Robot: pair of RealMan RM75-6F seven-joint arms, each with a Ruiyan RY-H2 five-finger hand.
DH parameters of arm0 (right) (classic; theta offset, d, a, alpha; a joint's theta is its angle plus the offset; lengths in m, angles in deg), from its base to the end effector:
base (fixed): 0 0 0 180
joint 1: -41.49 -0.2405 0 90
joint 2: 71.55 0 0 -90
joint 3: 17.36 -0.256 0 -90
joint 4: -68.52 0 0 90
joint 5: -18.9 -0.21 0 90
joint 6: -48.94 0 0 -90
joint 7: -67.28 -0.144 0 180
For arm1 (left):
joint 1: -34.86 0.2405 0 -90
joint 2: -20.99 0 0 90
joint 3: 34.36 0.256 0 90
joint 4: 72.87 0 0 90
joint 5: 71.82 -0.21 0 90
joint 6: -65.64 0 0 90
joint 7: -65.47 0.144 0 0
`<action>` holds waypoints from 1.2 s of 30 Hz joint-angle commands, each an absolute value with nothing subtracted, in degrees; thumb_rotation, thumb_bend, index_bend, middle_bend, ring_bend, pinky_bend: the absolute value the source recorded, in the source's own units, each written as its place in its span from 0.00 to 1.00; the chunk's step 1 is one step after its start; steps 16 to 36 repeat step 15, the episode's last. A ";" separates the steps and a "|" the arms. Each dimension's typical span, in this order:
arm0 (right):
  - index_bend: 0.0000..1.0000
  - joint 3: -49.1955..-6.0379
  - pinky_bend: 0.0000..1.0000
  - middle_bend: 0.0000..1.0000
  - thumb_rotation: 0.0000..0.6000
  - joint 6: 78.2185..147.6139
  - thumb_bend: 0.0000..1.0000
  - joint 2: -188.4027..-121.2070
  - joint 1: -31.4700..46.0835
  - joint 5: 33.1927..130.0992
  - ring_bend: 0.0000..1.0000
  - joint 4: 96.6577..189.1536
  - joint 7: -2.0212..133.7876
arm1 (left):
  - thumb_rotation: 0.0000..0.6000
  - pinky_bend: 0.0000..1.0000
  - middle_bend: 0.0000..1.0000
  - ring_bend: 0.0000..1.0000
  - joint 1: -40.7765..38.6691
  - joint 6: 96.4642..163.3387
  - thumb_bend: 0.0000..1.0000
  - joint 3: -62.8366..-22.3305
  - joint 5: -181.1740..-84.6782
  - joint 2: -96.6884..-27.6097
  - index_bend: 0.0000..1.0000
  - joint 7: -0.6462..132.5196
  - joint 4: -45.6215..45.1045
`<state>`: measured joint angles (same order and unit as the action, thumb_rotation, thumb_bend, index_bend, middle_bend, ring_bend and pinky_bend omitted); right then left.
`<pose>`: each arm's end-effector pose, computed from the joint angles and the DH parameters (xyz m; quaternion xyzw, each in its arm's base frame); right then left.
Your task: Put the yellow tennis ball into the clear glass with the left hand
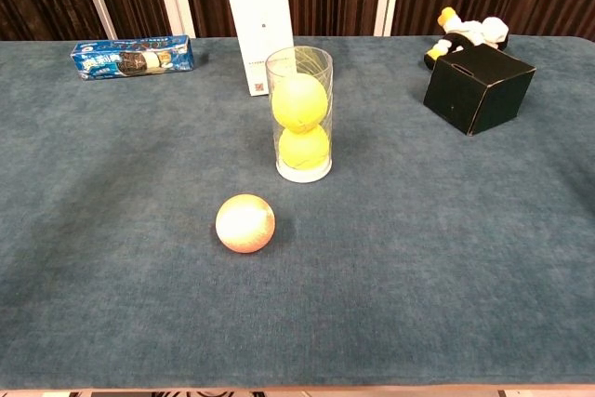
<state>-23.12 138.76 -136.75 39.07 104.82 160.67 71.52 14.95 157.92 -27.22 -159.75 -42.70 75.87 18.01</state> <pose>-0.3092 -0.1773 0.1717 0.5688 -0.3446 0.3979 0.6320 -0.2695 0.2223 0.1571 -0.6883 -0.2372 -0.3919 0.5625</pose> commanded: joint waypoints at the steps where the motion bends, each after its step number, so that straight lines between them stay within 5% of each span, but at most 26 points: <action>1: 0.13 -23.09 0.05 0.04 1.00 138.90 0.35 -136.67 39.11 104.98 0.11 160.72 71.42 | 1.00 0.10 0.04 0.03 17.13 159.69 0.04 -26.44 -161.11 -42.54 0.19 74.45 16.08; 36: 0.13 -22.95 0.05 0.04 1.00 139.69 0.35 -136.33 39.46 105.69 0.11 160.94 70.97 | 1.00 0.09 0.04 0.03 21.29 158.16 0.04 -28.27 -158.02 -42.98 0.18 77.73 17.80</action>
